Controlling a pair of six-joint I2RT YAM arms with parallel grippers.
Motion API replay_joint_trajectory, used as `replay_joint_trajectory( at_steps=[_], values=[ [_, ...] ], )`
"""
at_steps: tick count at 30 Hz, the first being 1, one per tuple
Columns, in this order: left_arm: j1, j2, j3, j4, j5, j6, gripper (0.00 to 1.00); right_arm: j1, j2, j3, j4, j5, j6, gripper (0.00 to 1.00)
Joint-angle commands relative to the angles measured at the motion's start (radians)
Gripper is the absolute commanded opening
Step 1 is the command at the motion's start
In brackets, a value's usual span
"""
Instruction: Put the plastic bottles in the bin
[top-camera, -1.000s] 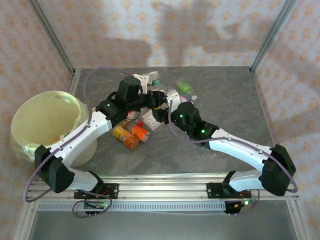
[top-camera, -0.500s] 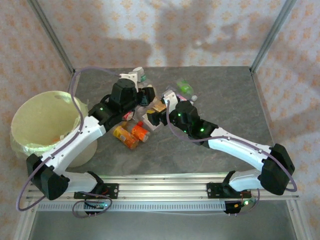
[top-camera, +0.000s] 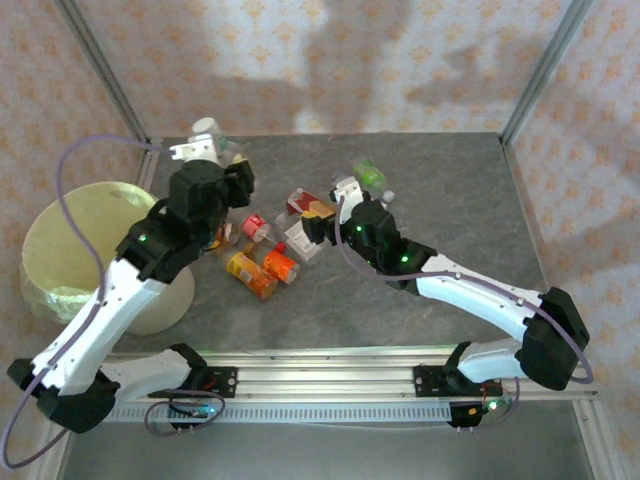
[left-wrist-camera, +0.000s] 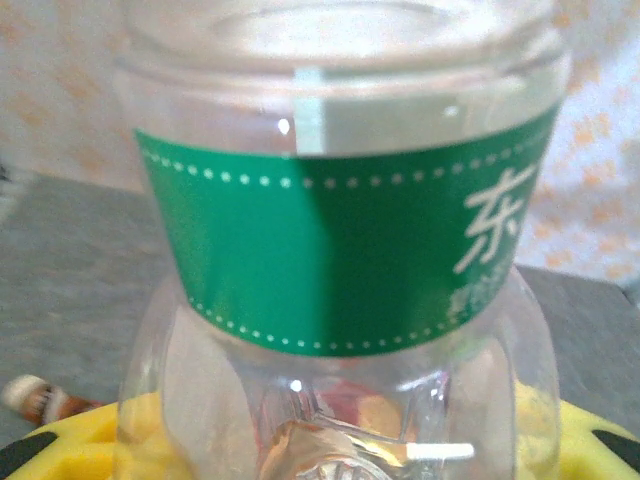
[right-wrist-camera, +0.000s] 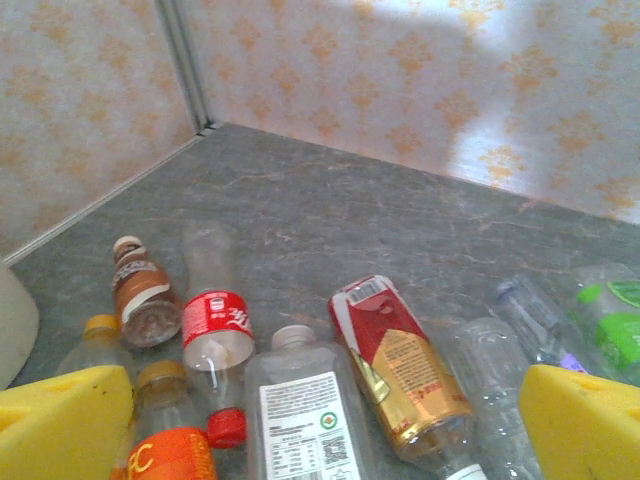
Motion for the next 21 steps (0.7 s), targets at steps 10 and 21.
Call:
replay_joint_trajectory(
  at_steps=[10, 21],
  values=[
    [0.444, -0.136, 0.027, -0.173, -0.143, 0.02, 0.35, -0.023, 0.019, 0.034, -0.024, 0.08, 0.08, 0.99],
    [0.84, -0.214, -0.141, -0.178, 0.175, -0.162, 0.36, -0.025, 0.046, 0.051, -0.06, 0.062, 0.086, 0.99]
  ],
)
